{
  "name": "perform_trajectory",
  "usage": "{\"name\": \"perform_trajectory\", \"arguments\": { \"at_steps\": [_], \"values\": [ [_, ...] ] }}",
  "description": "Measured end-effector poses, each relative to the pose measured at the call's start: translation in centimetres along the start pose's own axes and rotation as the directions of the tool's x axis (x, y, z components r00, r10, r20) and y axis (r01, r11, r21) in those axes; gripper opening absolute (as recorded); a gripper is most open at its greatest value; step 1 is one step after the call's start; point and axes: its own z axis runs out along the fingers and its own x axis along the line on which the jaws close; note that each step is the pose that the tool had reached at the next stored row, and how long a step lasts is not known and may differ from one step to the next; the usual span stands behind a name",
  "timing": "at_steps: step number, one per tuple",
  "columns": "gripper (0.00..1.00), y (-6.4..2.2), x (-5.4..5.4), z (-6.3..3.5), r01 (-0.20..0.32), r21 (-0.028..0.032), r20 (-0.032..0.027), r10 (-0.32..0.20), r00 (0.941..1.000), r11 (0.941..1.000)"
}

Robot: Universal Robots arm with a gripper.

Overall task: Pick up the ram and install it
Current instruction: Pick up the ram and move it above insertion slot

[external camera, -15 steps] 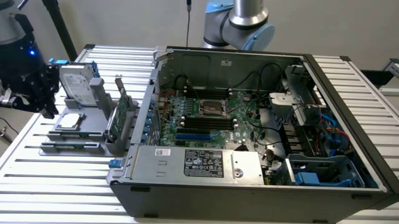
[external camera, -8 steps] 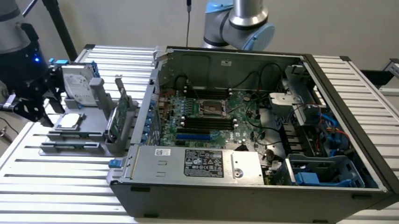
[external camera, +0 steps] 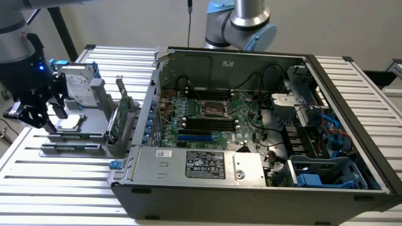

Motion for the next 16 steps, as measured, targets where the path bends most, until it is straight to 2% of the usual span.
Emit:
{"name": "perform_trajectory", "arguments": {
  "at_steps": [10, 16],
  "values": [
    [0.48, -0.06, 0.0, 1.82, 0.006, 0.0003, -0.0001, -0.006, 1.0, 1.0],
    [0.48, -0.06, 0.0, 1.94, 0.007, 0.0001, -0.0003, -0.007, 1.0, 1.0]
  ]
}}
